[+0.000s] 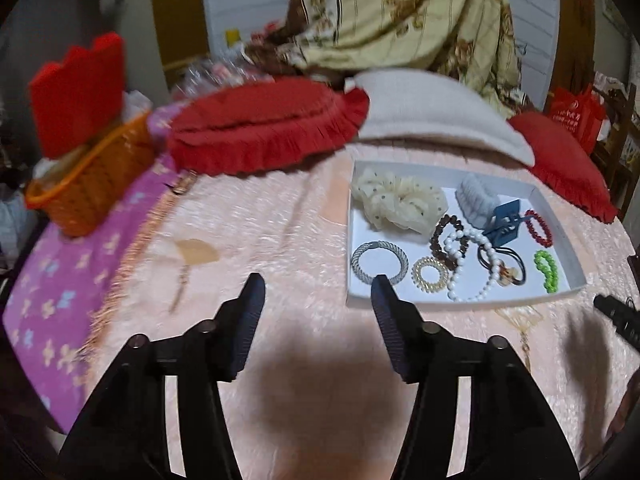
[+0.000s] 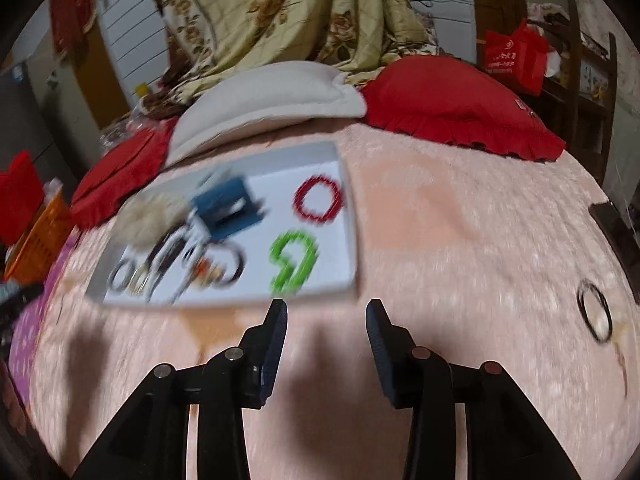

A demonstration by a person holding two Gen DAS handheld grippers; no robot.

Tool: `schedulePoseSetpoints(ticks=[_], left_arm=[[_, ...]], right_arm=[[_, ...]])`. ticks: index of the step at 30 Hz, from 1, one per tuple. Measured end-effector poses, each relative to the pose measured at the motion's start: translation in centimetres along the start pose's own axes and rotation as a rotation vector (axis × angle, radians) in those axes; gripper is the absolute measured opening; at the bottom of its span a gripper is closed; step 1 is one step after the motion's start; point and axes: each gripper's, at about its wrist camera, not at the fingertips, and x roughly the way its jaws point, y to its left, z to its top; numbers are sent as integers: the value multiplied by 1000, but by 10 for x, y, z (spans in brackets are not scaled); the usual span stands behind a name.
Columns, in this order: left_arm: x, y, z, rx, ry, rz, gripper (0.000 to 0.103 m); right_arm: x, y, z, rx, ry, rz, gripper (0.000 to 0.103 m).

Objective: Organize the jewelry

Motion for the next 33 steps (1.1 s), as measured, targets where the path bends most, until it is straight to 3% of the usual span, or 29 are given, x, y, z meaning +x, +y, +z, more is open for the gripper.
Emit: schedulePoseSetpoints(ticks=[10,12,15,20,25,30,33], left_arm=[[-87,6,-61,-66,-115,24,60],[-105,8,-67,-77,-153,51,79],[-132,12,-72,-87,-223,78,80],[-172,25,-77,-145,-299,62,80],[-203,25,-82,-146,-379,146,83],[-215,19,-89,-113,-393,202,84],[-212,17,-94,-98,-370,187,84]], right_arm=[[-50,47,-77,-19,-28,61,39],[-62,56,-84,-25,-42,68,39],[-81,68,-89,-44,-64,65,39],[-105,79,-93,-63,-99,55,40],[-120,83,-98,-71,-123,55,40],[-120,80,-104,-54,-112,58,40],[-119,79,-106,-46,-110,55,41]])
